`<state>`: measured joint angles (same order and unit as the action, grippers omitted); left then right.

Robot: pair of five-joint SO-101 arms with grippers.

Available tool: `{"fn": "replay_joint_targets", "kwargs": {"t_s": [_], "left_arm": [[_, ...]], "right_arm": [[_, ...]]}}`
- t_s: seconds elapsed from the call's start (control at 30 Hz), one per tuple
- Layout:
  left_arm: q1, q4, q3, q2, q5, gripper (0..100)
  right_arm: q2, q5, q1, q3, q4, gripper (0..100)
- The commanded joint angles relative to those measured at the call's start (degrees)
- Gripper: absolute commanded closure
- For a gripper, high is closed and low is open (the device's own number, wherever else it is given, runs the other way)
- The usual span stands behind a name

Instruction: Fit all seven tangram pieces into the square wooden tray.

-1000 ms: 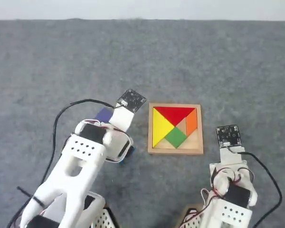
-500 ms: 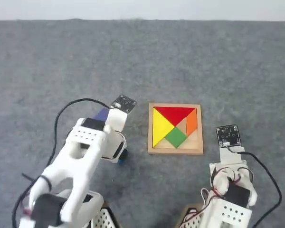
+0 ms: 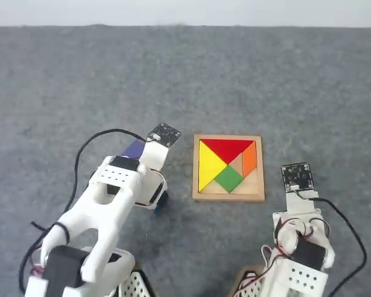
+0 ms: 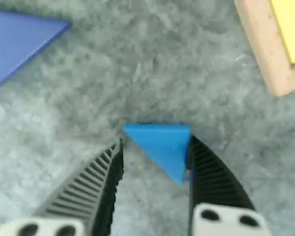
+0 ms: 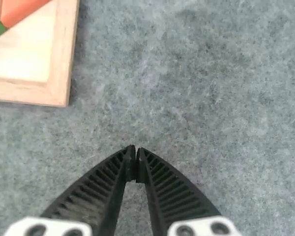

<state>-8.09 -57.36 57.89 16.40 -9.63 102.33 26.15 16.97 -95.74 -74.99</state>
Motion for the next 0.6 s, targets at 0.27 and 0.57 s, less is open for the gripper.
{"fn": "replay_joint_targets", "kwargs": {"t_s": [0.27, 0.57], "left_arm": [[-3.1, 0.5, -1.1, -0.2, 14.3, 79], [-6.6, 1.9, 0.8, -0.2, 26.8, 79]], "right_arm": [[1.5, 0.6, 0.6, -0.7, -0.6, 96.5], [1.5, 0.6, 0.6, -0.7, -0.6, 96.5]]}}
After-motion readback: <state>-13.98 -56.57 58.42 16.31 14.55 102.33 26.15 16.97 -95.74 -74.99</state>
